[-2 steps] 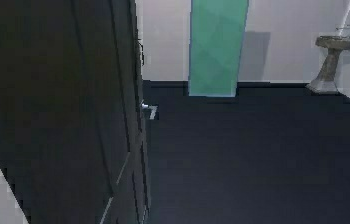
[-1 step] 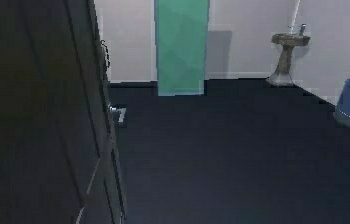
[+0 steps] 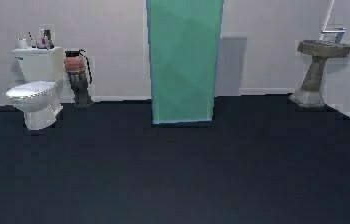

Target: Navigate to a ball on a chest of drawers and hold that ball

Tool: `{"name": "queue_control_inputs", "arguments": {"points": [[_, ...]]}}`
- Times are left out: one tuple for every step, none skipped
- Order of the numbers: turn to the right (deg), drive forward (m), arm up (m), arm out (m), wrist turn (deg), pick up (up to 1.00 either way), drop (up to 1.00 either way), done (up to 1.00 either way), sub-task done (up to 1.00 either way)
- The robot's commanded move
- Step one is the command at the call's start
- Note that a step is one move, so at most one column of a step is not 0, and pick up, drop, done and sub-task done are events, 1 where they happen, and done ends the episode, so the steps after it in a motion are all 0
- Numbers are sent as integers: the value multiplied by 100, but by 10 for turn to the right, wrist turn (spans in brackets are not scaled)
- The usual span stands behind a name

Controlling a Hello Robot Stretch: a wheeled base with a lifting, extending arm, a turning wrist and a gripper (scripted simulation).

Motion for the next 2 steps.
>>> {"name": "queue_control_inputs", "arguments": {"points": [[0,30,0,0,0,0,0,0,0],[-420,0,0,0,0,0,0,0,0]]}}
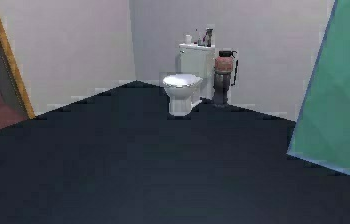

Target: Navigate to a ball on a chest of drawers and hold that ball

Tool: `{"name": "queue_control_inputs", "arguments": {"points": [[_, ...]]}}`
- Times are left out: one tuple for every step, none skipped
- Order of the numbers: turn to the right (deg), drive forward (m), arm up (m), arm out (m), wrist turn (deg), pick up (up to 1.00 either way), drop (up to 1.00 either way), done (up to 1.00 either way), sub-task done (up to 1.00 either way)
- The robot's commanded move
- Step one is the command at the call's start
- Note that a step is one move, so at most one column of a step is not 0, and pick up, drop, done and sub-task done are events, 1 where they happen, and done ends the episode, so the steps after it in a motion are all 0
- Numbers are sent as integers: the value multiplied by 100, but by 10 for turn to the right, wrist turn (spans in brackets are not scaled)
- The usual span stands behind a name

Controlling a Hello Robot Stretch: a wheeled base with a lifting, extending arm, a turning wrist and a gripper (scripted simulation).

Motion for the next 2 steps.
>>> {"name": "queue_control_inputs", "arguments": {"points": [[0,25,0,0,0,0,0,0,0],[-450,0,0,0,0,0,0,0,0]]}}
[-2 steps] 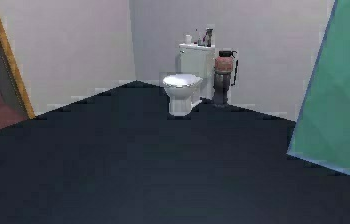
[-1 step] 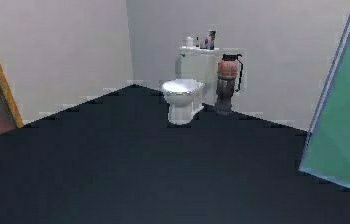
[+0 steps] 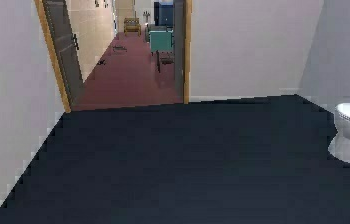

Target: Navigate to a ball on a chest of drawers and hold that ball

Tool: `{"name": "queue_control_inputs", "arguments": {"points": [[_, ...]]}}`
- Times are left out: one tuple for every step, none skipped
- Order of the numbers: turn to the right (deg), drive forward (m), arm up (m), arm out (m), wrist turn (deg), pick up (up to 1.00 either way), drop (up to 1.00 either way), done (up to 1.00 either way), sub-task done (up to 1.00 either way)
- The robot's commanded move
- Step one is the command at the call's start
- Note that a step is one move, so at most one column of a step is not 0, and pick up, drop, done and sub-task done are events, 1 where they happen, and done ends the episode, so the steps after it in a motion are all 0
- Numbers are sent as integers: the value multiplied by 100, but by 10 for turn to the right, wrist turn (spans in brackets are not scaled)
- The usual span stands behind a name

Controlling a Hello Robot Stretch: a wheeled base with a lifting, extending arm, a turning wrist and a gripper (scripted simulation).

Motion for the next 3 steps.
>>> {"name": "queue_control_inputs", "arguments": {"points": [[-90,0,0,0,0,0,0,0,0],[0,100,0,0,0,0,0,0,0],[0,100,0,0,0,0,0,0,0]]}}
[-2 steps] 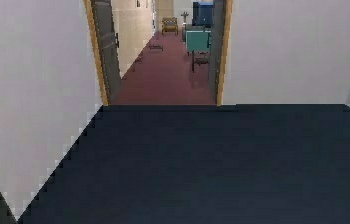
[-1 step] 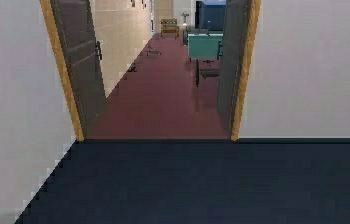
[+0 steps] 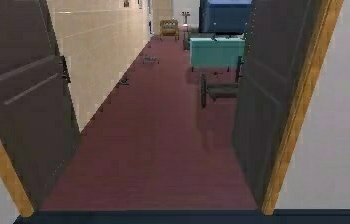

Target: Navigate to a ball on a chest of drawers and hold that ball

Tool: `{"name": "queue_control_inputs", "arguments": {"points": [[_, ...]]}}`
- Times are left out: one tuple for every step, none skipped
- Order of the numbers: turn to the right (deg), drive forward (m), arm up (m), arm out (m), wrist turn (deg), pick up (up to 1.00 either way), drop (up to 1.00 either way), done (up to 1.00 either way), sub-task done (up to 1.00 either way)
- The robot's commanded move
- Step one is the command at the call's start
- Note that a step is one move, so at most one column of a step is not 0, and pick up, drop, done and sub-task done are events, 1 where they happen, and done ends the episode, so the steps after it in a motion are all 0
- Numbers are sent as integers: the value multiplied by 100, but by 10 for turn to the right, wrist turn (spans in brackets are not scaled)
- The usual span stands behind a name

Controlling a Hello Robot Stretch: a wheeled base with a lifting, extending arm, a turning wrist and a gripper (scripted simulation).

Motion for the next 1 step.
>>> {"name": "queue_control_inputs", "arguments": {"points": [[0,100,0,0,0,0,0,0,0]]}}
